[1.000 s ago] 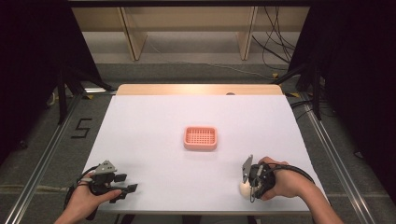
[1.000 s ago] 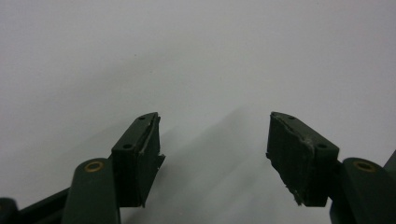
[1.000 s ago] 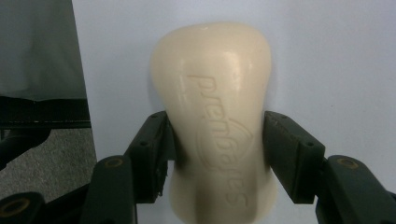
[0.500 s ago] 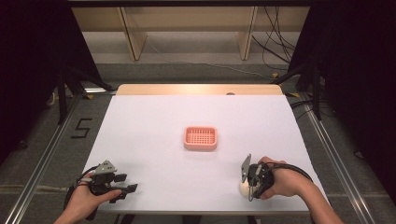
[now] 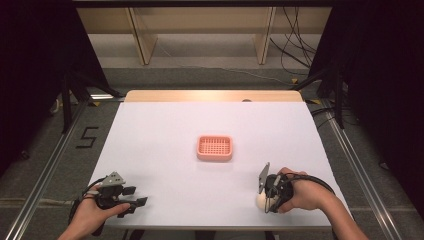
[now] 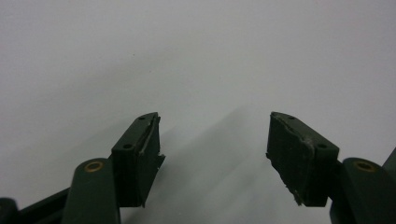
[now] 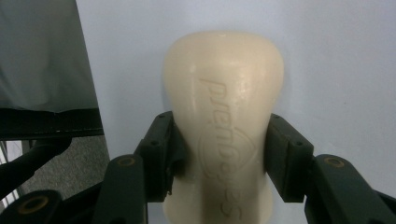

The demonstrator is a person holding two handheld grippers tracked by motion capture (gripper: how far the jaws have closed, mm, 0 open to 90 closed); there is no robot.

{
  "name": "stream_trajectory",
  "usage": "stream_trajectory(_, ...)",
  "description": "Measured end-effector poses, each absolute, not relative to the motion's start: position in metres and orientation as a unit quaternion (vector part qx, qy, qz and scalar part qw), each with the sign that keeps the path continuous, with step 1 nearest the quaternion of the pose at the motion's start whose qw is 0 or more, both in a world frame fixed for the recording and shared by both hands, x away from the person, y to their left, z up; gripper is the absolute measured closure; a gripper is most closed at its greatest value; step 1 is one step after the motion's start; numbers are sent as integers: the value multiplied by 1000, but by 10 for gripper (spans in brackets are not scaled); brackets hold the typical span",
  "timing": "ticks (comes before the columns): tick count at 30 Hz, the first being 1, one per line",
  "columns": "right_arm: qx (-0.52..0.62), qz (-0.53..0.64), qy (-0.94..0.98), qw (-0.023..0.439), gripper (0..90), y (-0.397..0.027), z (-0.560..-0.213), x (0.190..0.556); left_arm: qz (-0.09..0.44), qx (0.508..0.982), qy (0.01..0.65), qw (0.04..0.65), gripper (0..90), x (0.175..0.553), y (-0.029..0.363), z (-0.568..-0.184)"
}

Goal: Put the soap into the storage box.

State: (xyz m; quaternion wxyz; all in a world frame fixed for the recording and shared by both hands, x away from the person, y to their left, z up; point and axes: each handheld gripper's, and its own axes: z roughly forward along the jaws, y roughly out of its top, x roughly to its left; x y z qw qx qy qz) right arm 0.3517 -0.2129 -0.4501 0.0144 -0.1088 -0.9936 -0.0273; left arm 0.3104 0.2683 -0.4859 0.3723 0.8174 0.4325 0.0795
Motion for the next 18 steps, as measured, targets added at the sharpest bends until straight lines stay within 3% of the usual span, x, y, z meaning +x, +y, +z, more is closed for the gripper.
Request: stream_trajectory(18,-113,-24,-993,21,500,-212,-446,353,79,821,430,368,344,311,269,-486)
